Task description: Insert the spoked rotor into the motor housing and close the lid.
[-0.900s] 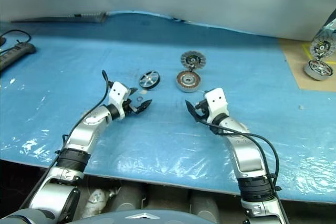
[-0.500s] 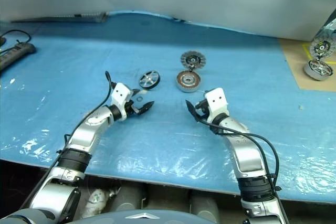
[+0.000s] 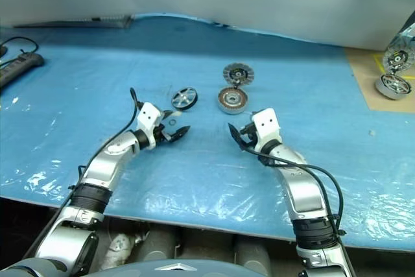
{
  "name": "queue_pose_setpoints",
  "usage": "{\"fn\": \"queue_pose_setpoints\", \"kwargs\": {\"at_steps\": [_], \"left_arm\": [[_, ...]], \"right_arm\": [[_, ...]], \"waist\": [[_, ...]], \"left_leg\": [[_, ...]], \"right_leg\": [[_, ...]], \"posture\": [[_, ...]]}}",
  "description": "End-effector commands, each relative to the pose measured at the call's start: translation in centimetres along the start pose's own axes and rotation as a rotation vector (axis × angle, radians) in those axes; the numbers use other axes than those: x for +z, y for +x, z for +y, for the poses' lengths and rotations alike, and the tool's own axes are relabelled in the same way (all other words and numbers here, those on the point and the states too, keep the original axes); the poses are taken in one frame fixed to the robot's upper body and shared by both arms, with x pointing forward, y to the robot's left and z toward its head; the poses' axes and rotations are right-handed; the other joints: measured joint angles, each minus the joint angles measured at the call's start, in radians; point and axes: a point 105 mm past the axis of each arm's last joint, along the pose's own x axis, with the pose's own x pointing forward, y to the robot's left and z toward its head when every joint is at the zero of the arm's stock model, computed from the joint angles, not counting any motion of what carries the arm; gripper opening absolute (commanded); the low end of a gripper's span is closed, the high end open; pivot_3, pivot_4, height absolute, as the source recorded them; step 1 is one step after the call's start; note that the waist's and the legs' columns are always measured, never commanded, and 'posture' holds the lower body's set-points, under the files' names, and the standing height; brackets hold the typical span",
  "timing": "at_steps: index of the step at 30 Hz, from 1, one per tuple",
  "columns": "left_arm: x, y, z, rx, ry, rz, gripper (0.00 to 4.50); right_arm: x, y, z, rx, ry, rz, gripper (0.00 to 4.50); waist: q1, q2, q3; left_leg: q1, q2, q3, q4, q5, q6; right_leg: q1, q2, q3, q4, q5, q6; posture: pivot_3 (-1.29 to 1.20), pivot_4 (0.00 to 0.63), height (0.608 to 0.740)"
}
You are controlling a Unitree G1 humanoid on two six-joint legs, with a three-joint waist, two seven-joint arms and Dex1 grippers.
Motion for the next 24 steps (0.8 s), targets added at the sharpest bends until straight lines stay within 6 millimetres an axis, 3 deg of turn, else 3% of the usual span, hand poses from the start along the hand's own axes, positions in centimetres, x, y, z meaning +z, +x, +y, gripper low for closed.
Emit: {"fn": "queue_pose_setpoints", "kwargs": {"at_steps": [1, 14, 24], "left_arm": [[1.4, -0.1, 0.3, -0.007, 0.049, -0.034, 4.50], [1.4, -0.1, 0.2, -0.010, 0.039, -0.037, 4.50], [1.1, -0.1, -0.2, -0.022, 0.040, -0.033, 4.50]], "right_arm": [[1.0, 0.1, 0.0, 0.002, -0.023, -0.041, 4.48], [1.1, 0.3, 0.1, 0.019, -0.036, -0.038, 4.48], [3.9, 1.4, -0.1, 0.100, -0.090, 0.037, 4.48]], "waist": [[0.000, 0.000, 0.000], [0.000, 0.000, 0.000], [0.000, 0.000, 0.000]], "left_leg": [[0.000, 0.000, 0.000, 0.000, 0.000, 0.000], [0.000, 0.000, 0.000, 0.000, 0.000, 0.000], [0.000, 0.000, 0.000, 0.001, 0.000, 0.000]], "right_leg": [[0.000, 0.000, 0.000, 0.000, 0.000, 0.000], [0.000, 0.000, 0.000, 0.000, 0.000, 0.000], [0.000, 0.000, 0.000, 0.001, 0.000, 0.000]], "posture": [[0.00, 0.150, 0.740], [0.00, 0.150, 0.740], [0.00, 0.150, 0.740]]}}
